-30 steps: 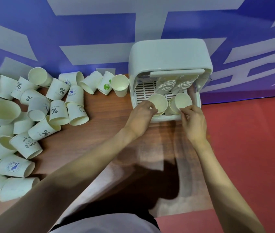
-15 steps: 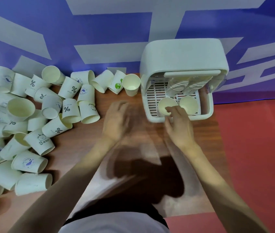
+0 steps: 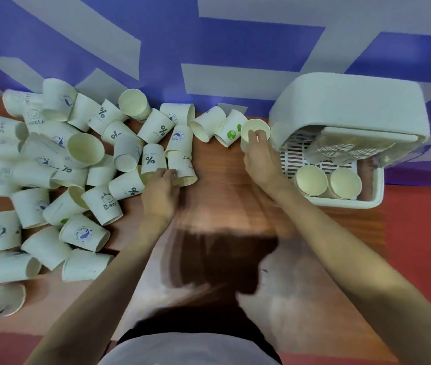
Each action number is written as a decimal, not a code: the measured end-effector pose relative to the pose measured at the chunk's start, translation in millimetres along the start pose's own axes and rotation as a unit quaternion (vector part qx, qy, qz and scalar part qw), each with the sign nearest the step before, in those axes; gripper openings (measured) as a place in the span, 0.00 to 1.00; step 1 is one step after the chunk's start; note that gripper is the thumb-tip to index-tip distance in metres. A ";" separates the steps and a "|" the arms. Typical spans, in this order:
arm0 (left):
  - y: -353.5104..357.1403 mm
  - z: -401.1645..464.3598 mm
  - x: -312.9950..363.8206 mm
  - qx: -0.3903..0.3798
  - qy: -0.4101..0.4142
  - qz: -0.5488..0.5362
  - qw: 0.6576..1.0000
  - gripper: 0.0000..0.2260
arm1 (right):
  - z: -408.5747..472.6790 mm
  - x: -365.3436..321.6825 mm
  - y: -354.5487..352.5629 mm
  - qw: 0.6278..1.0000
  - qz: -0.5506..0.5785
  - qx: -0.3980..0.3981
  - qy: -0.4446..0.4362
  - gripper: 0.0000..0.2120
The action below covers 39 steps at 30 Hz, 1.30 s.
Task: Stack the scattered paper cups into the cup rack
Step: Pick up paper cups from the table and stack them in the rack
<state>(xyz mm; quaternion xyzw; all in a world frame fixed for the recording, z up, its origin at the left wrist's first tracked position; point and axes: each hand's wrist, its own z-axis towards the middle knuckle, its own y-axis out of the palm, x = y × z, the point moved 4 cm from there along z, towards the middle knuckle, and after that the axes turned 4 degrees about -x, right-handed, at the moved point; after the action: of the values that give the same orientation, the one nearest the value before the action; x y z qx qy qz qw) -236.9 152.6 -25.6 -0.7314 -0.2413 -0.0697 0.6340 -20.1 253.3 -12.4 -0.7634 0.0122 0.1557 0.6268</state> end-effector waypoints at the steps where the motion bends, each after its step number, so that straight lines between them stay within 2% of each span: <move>1: 0.5 1.1 -1.3 0.002 0.000 -0.007 1.000 0.12 | 5.4 -0.9 1.0 1.000 -0.008 -0.005 0.011 0.18; 5: -2.3 4.2 -6.5 0.028 -0.002 -0.056 0.998 0.08 | 16.0 -3.4 3.8 0.999 -0.028 -0.013 0.031 0.10; 11: -12.2 -3.1 -13.4 0.064 -0.003 -0.069 0.996 0.08 | 5.9 -11.9 8.1 0.999 -0.046 -0.012 0.014 0.09; 16: -25.7 -13.8 -8.7 0.113 0.002 -0.068 0.991 0.05 | -24.3 -17.6 -1.7 0.999 0.015 0.027 -0.028 0.08; 20: -37.0 -22.0 7.6 0.110 0.034 -0.117 0.986 0.05 | -64.6 -14.8 -20.7 0.990 0.070 0.105 -0.064 0.07; 25: -42.7 -28.8 51.2 0.098 0.100 -0.183 0.973 0.03 | -110.8 14.1 -40.2 0.979 0.119 0.162 -0.040 0.07; 29: -35.5 -32.1 95.5 0.075 0.126 -0.228 0.963 0.04 | -145.3 46.9 -58.1 0.956 0.133 0.260 -0.027 0.06; 32: -31.2 -37.4 134.6 0.080 0.177 -0.252 0.948 0.03 | -162.7 75.9 -68.4 0.942 0.129 0.311 0.001 0.06; 39: -16.2 -30.4 228.4 0.048 0.306 -0.209 0.928 0.05 | -174.2 147.4 -87.9 0.929 0.115 0.343 0.084 0.08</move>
<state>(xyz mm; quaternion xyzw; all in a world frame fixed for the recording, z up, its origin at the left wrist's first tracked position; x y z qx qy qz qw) -38.2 185.1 87.7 -0.5764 -0.1860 -0.4091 0.6825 177.6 130.8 63.0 -0.5055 0.2048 0.1483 0.8249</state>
